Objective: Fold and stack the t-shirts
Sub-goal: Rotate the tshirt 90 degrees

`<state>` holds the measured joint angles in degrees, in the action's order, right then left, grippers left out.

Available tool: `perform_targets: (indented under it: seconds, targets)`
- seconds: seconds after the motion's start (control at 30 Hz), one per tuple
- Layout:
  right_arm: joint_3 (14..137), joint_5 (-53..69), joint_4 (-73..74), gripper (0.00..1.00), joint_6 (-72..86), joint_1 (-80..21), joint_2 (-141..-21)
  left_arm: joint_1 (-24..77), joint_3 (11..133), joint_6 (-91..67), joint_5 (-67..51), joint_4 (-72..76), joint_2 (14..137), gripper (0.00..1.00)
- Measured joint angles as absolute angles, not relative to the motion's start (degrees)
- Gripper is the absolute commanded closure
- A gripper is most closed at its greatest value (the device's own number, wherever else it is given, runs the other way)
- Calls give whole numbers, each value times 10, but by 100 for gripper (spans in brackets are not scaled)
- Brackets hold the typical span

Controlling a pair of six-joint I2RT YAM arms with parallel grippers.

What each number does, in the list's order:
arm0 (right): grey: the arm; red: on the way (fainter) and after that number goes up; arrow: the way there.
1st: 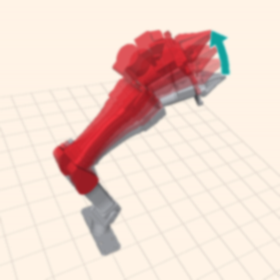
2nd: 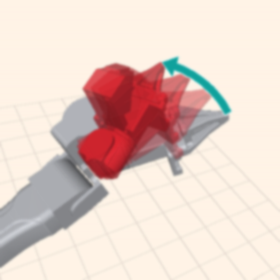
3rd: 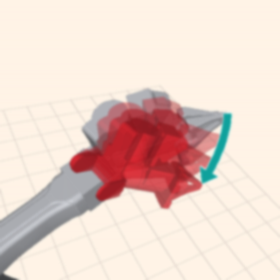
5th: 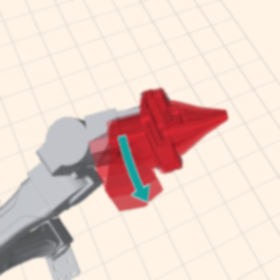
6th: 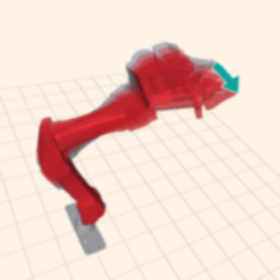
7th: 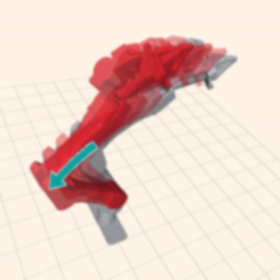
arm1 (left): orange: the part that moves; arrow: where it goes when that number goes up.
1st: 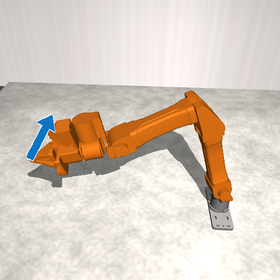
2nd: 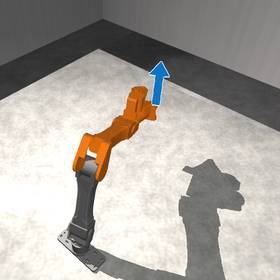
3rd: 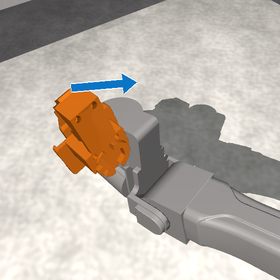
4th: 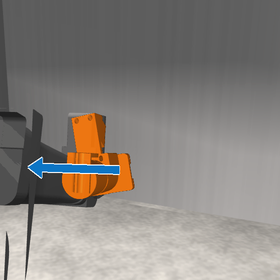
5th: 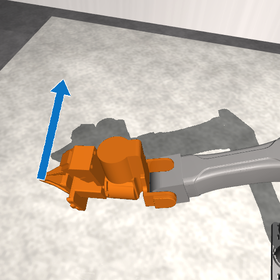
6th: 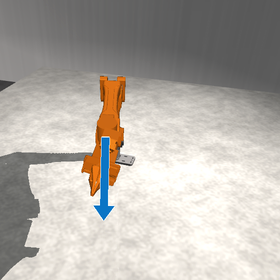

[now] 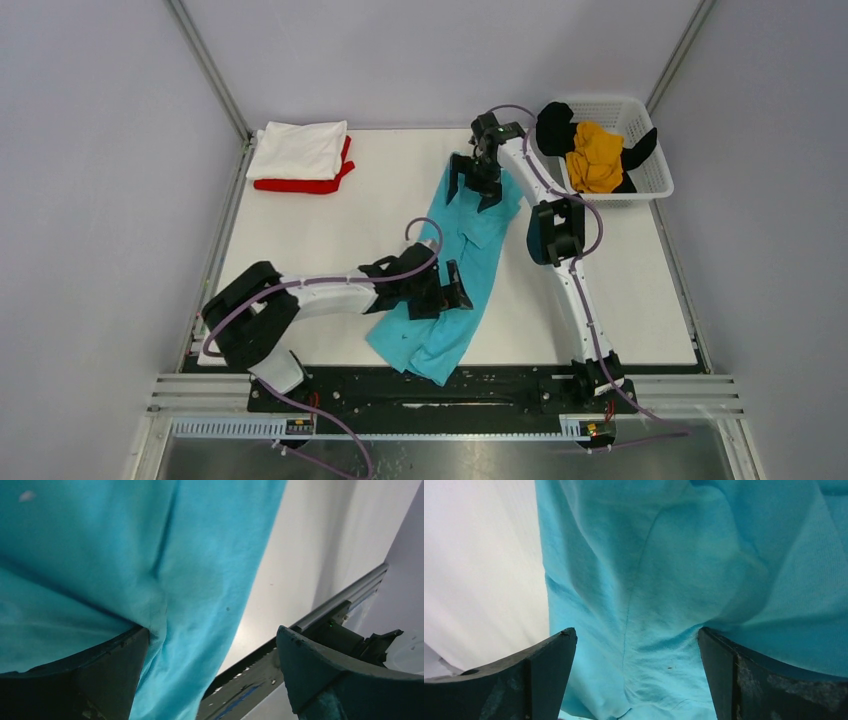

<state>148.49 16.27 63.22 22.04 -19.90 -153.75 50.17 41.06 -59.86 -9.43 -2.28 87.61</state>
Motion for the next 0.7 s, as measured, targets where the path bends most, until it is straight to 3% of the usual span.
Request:
perform_targets:
  seconds: [0.33, 0.7]
  targets:
    - [1476, 196, 624, 0, 201, -198, -1531, 592, 536, -630, -96, -32, 991, 1]
    - [1451, 175, 547, 0, 197, -198, -1502, 595, 501, -602, -9, -144, 823, 1]
